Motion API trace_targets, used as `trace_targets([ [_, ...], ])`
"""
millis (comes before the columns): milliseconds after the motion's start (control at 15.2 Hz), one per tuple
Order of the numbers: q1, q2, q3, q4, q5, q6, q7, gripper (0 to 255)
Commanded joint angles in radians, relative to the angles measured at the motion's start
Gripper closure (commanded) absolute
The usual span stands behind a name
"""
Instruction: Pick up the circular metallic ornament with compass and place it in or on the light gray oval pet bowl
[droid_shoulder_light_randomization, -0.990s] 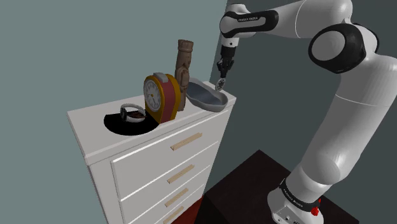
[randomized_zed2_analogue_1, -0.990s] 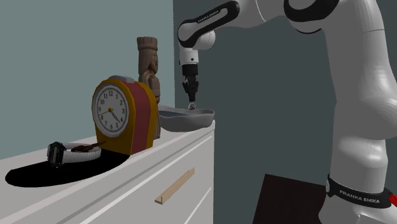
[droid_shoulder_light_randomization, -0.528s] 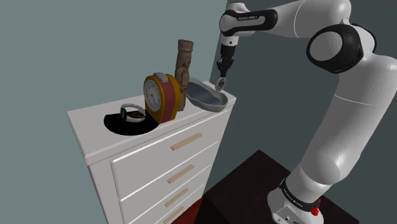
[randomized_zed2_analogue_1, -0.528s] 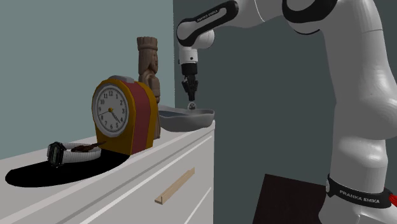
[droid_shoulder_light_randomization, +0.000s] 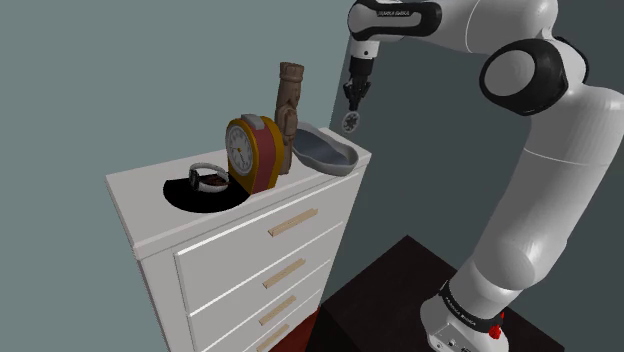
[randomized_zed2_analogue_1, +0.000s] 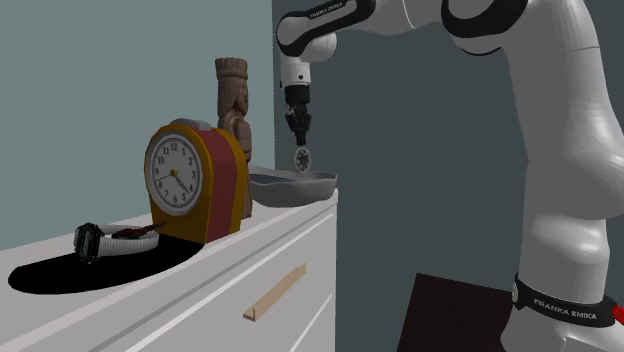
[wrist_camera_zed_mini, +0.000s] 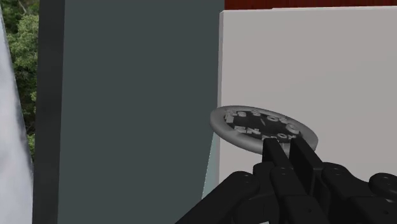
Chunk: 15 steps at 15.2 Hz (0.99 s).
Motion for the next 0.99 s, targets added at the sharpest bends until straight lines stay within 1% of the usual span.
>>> trace_targets([
  [0,-0.005,-0.001,-0.005,0.035,-0.002,-0.027,-0.001,255],
  [528,-0.009,0.033,-0.004,0.192,0.001,-0.150,-0.009,255],
  [924,-0.013,0.079,-0.004,0.343,0.005,-0.255,-0.017,255],
])
